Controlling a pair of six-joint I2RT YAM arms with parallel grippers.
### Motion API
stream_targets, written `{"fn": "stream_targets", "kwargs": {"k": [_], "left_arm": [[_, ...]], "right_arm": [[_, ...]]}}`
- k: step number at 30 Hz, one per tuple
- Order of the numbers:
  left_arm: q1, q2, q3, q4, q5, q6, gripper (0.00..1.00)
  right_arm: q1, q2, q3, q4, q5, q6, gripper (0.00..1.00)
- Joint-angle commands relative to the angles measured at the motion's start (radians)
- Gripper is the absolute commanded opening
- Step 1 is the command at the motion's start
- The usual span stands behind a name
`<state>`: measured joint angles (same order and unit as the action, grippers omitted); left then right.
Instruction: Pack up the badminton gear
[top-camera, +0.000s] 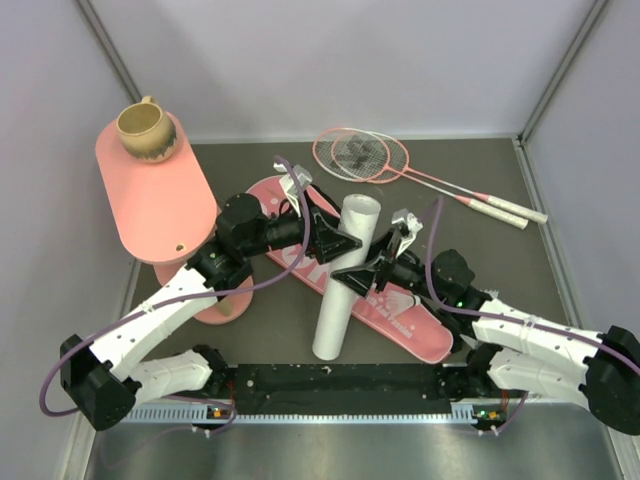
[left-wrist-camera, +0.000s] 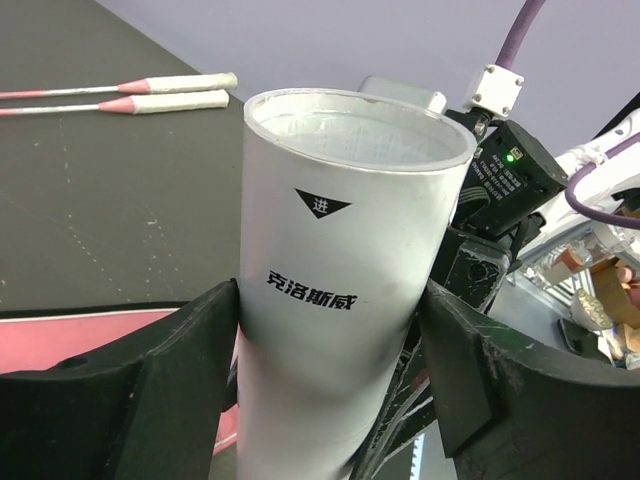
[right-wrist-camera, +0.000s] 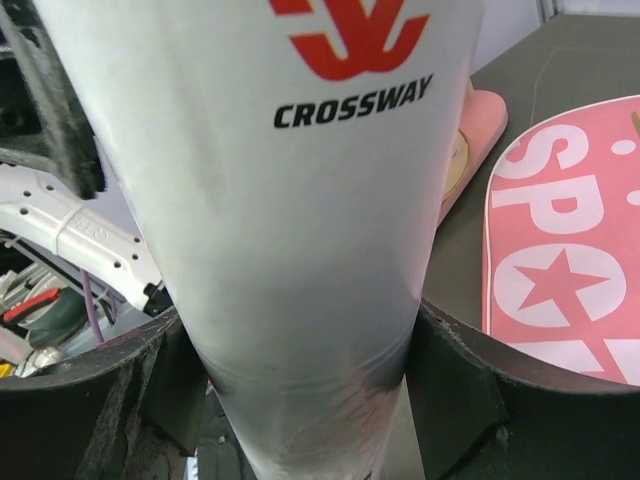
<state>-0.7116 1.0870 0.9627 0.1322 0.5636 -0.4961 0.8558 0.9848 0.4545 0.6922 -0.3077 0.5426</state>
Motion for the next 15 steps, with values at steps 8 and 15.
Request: {"fn": "stream_targets", "kwargs": {"k": [8,15], "left_arm": [[-0.012,0.034,-0.009,0.181,0.094,-0.133,0.84],[-0.014,0.067,0.005,0.173,0.099,-0.128,0.85]], "right_arm": [[0.026,0.021,0.055,0.076,0.068,-0.05,0.42],[0.037,0.017,0.061,0.064,0.09,-0.059,0.41]]}}
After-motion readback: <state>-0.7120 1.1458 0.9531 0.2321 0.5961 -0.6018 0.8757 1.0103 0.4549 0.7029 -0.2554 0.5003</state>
